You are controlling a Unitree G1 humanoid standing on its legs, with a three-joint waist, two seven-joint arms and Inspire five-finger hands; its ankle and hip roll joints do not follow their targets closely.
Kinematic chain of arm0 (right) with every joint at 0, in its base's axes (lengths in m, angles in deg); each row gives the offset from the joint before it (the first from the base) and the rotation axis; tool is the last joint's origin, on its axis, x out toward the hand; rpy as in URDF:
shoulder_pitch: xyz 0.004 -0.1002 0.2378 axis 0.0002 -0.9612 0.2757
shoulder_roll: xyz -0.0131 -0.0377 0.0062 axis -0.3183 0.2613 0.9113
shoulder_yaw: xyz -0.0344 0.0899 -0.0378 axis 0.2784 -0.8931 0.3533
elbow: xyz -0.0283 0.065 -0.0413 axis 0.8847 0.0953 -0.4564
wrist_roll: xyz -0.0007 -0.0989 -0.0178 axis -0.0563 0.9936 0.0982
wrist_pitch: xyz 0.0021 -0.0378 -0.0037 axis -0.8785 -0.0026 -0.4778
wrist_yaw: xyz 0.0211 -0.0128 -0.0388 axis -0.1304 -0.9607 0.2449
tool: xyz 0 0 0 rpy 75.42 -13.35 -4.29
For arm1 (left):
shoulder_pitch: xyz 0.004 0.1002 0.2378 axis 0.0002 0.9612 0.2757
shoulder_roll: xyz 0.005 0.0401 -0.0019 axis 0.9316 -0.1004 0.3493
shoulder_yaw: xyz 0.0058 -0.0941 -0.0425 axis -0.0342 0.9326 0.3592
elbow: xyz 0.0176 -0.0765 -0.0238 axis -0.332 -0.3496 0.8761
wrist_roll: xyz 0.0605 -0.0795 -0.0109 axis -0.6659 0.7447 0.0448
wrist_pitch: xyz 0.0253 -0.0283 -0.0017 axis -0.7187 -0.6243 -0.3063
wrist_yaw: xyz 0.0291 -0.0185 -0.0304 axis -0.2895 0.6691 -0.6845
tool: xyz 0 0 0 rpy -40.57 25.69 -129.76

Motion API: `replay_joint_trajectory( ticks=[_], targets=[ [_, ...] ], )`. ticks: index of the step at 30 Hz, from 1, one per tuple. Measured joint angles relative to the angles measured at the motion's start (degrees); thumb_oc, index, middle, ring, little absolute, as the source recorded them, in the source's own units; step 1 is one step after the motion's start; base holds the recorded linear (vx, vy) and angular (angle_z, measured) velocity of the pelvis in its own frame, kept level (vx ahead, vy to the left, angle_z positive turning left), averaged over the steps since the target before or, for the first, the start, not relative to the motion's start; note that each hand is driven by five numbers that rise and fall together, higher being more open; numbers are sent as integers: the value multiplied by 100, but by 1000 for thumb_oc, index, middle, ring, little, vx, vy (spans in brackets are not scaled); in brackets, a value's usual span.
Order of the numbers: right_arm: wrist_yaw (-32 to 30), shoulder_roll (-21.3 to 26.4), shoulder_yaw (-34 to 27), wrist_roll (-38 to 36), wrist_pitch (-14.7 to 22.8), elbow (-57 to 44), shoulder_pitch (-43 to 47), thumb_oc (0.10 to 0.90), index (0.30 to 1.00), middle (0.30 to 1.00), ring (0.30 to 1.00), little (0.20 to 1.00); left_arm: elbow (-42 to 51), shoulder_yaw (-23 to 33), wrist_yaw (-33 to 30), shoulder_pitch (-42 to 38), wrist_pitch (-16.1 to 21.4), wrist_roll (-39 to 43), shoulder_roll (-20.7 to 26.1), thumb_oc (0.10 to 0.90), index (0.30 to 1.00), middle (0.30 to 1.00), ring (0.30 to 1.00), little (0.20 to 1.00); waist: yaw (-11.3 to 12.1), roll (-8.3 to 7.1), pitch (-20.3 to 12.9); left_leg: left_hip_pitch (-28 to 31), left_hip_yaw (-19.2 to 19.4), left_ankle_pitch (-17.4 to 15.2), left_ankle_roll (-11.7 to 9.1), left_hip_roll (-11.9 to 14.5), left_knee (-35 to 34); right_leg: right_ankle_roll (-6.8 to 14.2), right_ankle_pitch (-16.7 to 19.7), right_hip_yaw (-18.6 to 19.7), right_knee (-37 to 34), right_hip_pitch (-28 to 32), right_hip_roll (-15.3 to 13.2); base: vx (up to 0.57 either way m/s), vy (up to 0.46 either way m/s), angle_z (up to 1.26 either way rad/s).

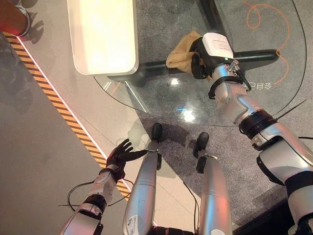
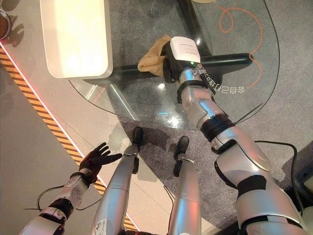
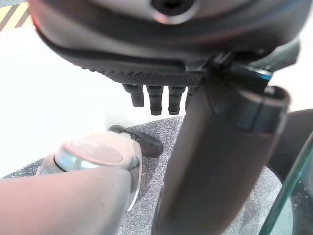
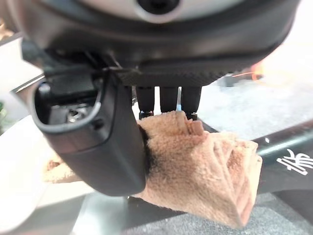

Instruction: Wipe the table with a cloth and put it in the basket.

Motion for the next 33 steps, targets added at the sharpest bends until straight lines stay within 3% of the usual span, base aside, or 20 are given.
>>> replay_joint_trajectory(
  ticks=[21,28,33],
  targets=[
    [350,-145,217,383,-63,-405,2,100,300,300,300,200,59,-8,-10,4,-2,-1,0,800,900,900,900,900,30,10,-2,22,-71,104,-45,-21,-97,-37,-23,-98,44,-3,-49,0,-1,2],
    [43,-163,235,204,-229,263,60,100,300,300,300,200,60,-222,3,28,5,0,-8,800,900,900,900,900,160,145,-11,82,-123,129,-51,-43,-109,-76,-84,-116,90,38,-64,33,-9,2],
    [-371,-157,187,-194,-203,949,187,100,300,300,300,200,56,-239,0,35,2,2,-7,800,900,900,900,900,161,155,-12,77,-125,130,-48,-65,-95,-66,-73,-113,87,41,-85,0,0,0]
  ],
)
